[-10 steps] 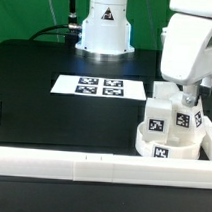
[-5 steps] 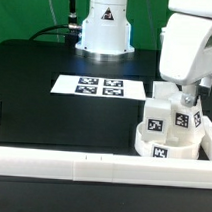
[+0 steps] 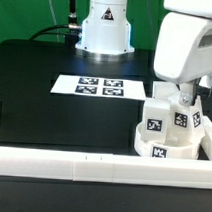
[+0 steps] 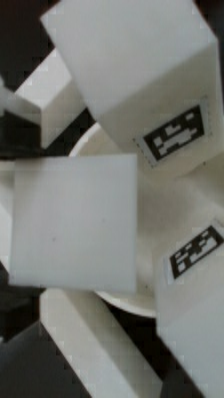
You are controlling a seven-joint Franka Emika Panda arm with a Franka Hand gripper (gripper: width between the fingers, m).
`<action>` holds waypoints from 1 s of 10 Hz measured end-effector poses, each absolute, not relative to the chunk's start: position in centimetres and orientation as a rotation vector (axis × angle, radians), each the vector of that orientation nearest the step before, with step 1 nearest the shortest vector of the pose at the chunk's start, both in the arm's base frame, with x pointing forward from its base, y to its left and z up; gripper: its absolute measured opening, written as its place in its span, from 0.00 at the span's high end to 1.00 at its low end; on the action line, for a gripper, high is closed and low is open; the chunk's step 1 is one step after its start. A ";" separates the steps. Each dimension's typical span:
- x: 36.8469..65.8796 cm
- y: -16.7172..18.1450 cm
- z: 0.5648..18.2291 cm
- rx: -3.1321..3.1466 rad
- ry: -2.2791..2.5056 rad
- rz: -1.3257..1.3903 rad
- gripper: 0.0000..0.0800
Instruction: Assemble stool
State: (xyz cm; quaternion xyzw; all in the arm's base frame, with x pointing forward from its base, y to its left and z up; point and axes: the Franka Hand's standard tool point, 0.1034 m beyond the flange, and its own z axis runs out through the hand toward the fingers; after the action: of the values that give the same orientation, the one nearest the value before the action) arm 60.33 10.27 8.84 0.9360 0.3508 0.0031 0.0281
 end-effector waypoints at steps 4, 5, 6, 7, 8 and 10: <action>59.5 10.6 8.7 3.110 0.265 -0.053 0.59; 59.5 10.7 8.7 3.119 0.136 -0.063 0.59; 59.5 10.7 8.7 3.121 0.033 -0.061 0.59; 59.5 10.7 8.7 3.119 -0.074 -0.060 0.59; 59.5 10.7 8.7 3.113 -0.180 -0.059 0.59; 59.5 10.8 8.7 3.095 -0.368 -0.057 0.59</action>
Offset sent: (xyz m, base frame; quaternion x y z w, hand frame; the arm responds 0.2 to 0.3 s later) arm -0.0119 0.0192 -0.0033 0.1254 -0.0753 0.4093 0.9006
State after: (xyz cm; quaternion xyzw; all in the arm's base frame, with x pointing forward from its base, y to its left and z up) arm 59.46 10.75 8.67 0.9928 -0.1180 -0.0184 0.0123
